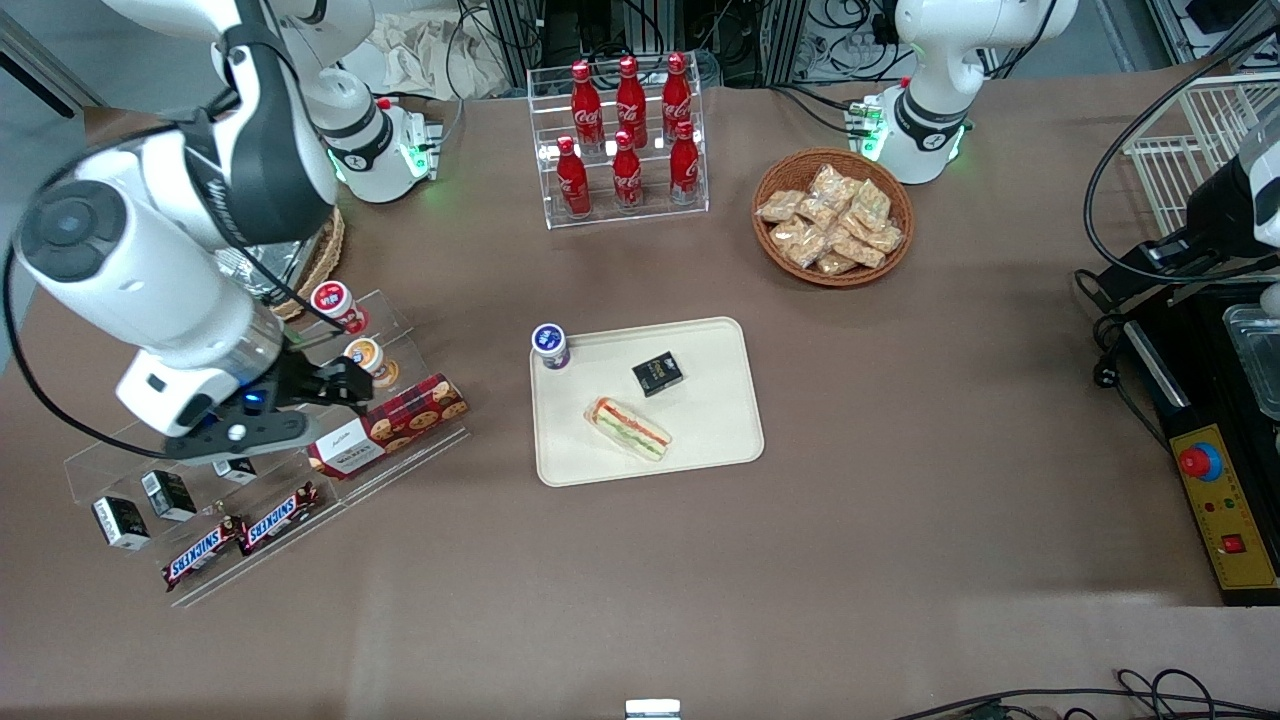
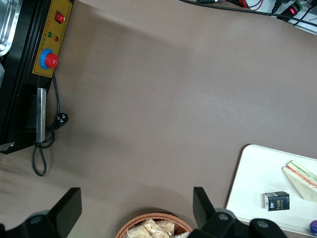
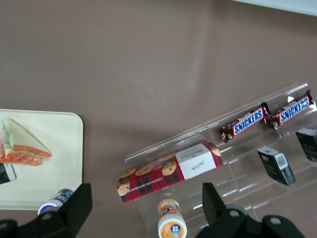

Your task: Place sandwich on tray

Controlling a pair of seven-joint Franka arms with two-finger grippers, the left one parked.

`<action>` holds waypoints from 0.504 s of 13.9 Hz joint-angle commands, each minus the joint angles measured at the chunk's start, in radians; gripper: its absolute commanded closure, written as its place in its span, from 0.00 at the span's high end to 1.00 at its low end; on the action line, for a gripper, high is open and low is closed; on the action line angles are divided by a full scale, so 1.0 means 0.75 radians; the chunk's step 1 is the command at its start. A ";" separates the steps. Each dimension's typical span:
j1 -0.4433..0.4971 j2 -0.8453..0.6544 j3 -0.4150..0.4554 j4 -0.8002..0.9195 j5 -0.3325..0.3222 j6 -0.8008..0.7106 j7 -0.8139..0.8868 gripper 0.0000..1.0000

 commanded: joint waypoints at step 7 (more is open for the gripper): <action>-0.199 -0.203 0.026 -0.033 -0.074 -0.215 0.049 0.99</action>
